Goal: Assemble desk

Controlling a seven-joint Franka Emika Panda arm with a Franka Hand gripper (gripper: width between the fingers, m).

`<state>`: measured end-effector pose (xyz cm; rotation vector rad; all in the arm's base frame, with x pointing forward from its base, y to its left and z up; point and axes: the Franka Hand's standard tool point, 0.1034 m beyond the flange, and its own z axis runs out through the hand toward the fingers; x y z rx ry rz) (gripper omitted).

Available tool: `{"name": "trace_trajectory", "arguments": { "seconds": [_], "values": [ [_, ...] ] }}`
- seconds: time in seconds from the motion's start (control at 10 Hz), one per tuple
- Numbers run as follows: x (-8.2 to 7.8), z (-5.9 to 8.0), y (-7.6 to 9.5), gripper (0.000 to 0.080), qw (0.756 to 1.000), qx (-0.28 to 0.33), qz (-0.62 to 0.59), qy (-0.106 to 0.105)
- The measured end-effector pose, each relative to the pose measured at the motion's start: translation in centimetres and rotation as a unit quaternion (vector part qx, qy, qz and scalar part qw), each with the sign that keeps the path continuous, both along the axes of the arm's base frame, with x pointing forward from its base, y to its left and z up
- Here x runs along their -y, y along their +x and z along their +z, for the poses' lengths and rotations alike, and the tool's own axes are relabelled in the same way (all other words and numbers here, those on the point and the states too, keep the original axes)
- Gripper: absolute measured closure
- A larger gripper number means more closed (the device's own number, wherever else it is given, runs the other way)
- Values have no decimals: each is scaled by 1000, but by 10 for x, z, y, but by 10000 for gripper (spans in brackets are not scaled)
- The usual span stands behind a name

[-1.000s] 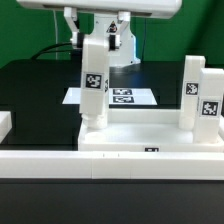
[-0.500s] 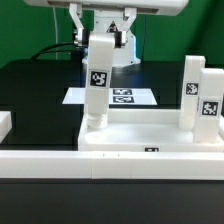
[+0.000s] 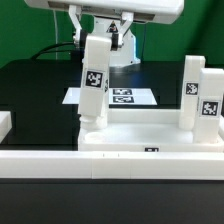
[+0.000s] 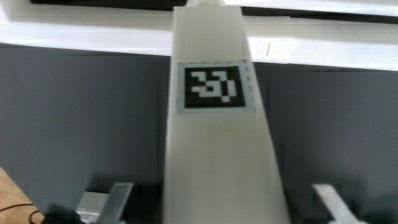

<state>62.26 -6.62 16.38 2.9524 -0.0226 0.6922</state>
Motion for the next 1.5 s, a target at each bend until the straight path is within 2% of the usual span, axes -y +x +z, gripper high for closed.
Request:
{"name": "trace_trajectory", "arguments": {
  "seconds": [0.1,0.5,0.6,0.8,0.9,1.0,1.1,1.5],
  "values": [
    [4,0,-1,509,1000,-2,-5,2],
    [3,-3,-2,509,1000,-4,-2,1],
    [7,-4,-8,509,1000,-1,-4,5],
    [-11,-9,-6,509,1000,8,11,7],
    [-14,-9,-5,509,1000,8,13,8],
    [-5,-10,-6,509,1000,-1,6,13],
    [-4,-10,-6,509,1000,-1,4,13],
    [-8,-16,-12,509,1000,-7,6,14]
  ]
}}
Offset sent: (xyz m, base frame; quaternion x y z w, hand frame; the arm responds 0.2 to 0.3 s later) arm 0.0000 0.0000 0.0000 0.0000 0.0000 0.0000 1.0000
